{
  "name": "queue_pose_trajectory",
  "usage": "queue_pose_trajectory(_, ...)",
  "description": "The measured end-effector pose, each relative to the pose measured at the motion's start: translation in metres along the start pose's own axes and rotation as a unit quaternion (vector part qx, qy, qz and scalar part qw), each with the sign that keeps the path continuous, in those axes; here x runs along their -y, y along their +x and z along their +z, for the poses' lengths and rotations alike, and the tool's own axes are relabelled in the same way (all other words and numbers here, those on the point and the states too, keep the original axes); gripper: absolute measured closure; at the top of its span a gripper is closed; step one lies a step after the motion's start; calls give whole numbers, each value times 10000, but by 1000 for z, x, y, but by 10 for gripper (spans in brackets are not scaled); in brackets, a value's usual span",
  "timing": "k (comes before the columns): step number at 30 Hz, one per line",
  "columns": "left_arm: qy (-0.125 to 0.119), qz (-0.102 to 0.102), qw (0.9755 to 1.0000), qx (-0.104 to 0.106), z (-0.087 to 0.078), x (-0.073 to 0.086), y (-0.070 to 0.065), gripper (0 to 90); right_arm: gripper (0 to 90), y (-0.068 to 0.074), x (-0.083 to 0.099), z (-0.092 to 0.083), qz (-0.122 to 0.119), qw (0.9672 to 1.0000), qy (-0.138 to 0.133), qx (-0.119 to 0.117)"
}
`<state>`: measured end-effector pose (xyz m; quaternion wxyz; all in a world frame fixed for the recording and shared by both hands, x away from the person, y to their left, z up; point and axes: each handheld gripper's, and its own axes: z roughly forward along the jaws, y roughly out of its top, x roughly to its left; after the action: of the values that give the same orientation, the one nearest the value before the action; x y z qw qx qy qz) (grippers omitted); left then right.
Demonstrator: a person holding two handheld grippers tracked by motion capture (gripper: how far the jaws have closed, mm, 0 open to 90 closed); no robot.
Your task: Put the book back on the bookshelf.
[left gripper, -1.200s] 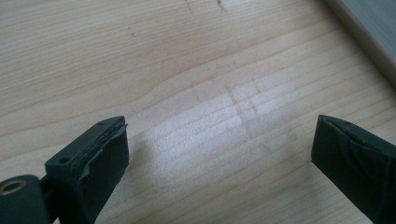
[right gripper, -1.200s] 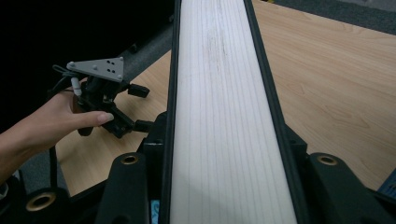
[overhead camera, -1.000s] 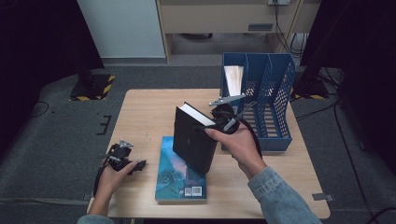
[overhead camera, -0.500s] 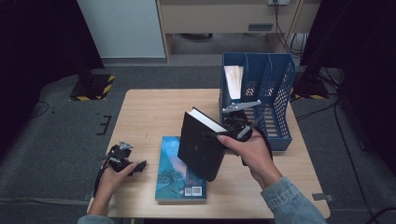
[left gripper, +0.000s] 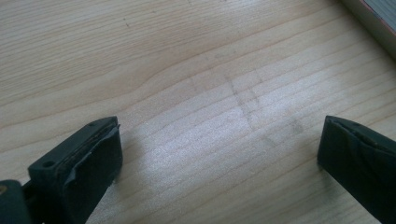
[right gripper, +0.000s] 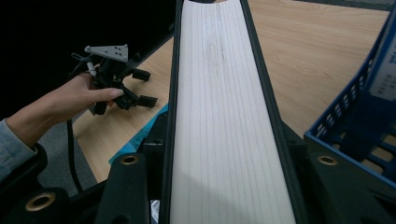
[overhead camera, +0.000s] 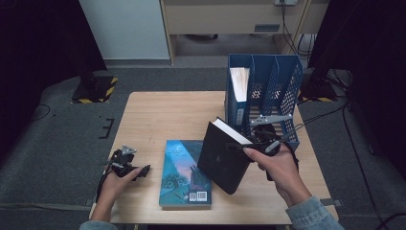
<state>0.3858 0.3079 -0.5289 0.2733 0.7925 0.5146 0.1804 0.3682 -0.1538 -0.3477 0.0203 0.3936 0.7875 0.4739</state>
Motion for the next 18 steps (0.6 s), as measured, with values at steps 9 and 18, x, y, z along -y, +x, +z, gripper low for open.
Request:
queue_pose_trajectory(9,-20,-29,10000,-7,0,0,-1,0,523,-14,13,-20,238,9995,-170,104)
queue_pose_trajectory(18,-28,-12,10000,-9,0,0,-1,0,523,-24,28,-36,406,9984,-301,244)
